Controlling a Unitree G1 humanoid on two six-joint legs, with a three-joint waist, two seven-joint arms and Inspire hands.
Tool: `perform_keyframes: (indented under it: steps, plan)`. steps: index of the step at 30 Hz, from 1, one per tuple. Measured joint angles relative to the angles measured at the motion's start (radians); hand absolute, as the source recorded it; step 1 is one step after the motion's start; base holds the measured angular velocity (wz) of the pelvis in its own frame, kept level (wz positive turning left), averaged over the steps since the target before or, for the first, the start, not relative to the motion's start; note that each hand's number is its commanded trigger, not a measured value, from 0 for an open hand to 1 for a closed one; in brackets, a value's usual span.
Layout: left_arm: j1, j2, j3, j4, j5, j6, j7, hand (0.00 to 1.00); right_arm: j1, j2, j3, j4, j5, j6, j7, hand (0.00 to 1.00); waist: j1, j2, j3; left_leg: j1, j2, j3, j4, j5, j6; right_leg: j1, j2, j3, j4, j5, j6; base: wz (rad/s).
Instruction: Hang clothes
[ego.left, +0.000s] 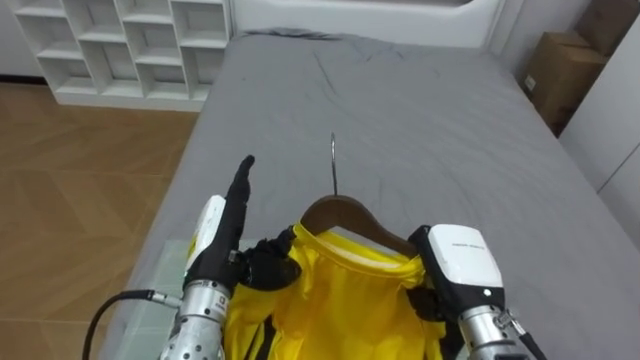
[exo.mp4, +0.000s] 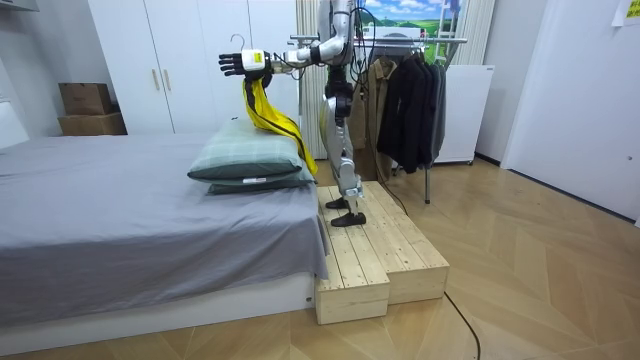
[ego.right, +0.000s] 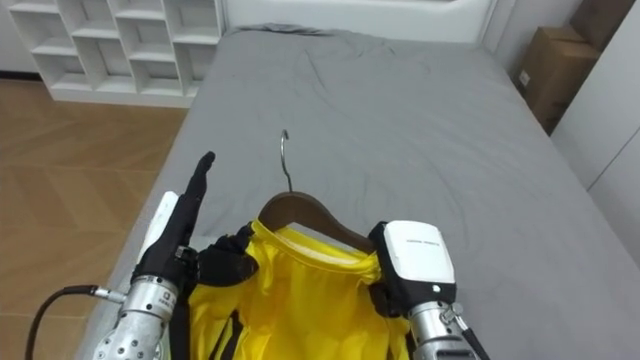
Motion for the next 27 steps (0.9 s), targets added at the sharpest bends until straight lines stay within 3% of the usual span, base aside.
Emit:
perform_keyframes:
  steps: [4, 6, 8, 10, 11, 12, 13, 15, 17, 24, 27]
  plan:
    - [0.001, 0.003, -0.001, 0.0, -0.01, 0.0, -0.011, 0.0, 0.0, -0.012, 0.0, 0.0, -0.003, -0.021, -0.004, 1.0, 0.001, 0.0, -0.0003, 0.013, 0.001, -0.047, 0.0, 0.0, 0.0, -0.015, 0.001, 0.0, 0.038, -0.01, 0.014, 0.0]
    - [0.0, 0.007, 0.002, 0.003, -0.011, -0.006, -0.014, 0.0, -0.002, -0.02, -0.001, 0.0, -0.008, -0.03, -0.021, 1.0, 0.001, -0.006, -0.0068, 0.019, 0.0, -0.043, -0.002, 0.0, 0.0, 0.004, -0.001, 0.001, 0.031, -0.01, 0.014, 0.0]
    - [0.001, 0.005, 0.002, 0.009, -0.011, -0.009, -0.021, 0.0, -0.004, -0.025, -0.003, 0.001, -0.008, -0.03, -0.025, 1.0, 0.001, -0.006, -0.0068, 0.032, 0.004, -0.043, -0.009, 0.0, 0.0, 0.001, 0.003, 0.0, 0.05, -0.011, 0.014, -0.05]
    - [0.002, 0.007, 0.002, 0.022, -0.011, -0.011, -0.031, 0.0, -0.002, -0.025, -0.003, 0.007, -0.014, -0.032, -0.024, 1.0, 0.003, -0.005, -0.0074, 0.054, 0.015, -0.098, -0.014, 0.001, -0.001, -0.037, 0.015, 0.004, 0.107, -0.038, 0.016, -0.23]
    - [0.001, 0.017, 0.007, 0.023, -0.009, -0.011, -0.035, 0.0, -0.008, -0.024, -0.003, 0.001, -0.019, -0.041, -0.024, 1.0, 0.013, -0.019, -0.0126, 0.051, 0.013, -0.131, -0.012, 0.0, -0.002, -0.06, 0.022, 0.041, 0.02, -0.01, 0.001, -0.33]
    - [0.005, 0.022, 0.019, 0.033, -0.011, -0.009, -0.035, 0.0, -0.015, -0.031, -0.002, -0.005, -0.027, -0.052, -0.025, 1.0, -0.003, -0.012, -0.0151, 0.047, 0.02, -0.139, -0.007, -0.013, -0.018, -0.062, 0.022, 0.024, -0.002, 0.05, -0.009, -0.19]
    - [0.005, 0.023, 0.022, 0.036, -0.011, -0.006, -0.036, 0.0, -0.016, -0.037, -0.001, -0.008, -0.027, -0.056, -0.026, 1.0, -0.01, -0.008, -0.014, 0.04, 0.022, -0.126, -0.003, -0.013, -0.022, -0.057, 0.021, 0.013, 0.0, 0.055, -0.012, 0.15]
    - [0.005, 0.016, 0.022, 0.036, -0.011, -0.007, -0.042, 0.0, -0.019, -0.057, -0.007, -0.002, -0.026, -0.045, -0.029, 1.0, -0.028, -0.007, -0.0143, 0.045, 0.028, -0.018, -0.001, -0.012, -0.026, -0.04, 0.019, 0.031, -0.003, 0.055, -0.012, 0.2]
    - [0.005, 0.017, 0.021, 0.036, -0.011, -0.006, -0.049, 0.0, -0.021, -0.062, -0.031, 0.008, -0.024, -0.043, -0.029, 1.0, -0.036, -0.007, -0.014, 0.056, 0.032, 0.028, -0.007, -0.009, -0.028, -0.033, 0.022, 0.042, -0.002, 0.053, -0.009, 0.11]
    - [0.007, 0.062, 0.028, 0.045, -0.012, -0.003, -0.048, 0.0, -0.04, -0.066, -0.131, 0.05, -0.004, -0.038, -0.041, 1.0, -0.027, -0.022, -0.0065, 0.065, 0.021, 0.03, -0.016, -0.005, -0.02, -0.033, 0.015, 0.029, -0.001, 0.05, -0.005, -0.02]
    - [0.007, 0.062, 0.042, 0.045, -0.011, -0.003, -0.048, 0.0, -0.04, -0.067, -0.133, 0.05, 0.013, -0.039, -0.042, 1.0, -0.028, -0.025, -0.0053, 0.061, 0.022, 0.03, -0.015, -0.002, -0.016, -0.036, 0.016, 0.029, 0.002, 0.05, -0.005, 0.0]
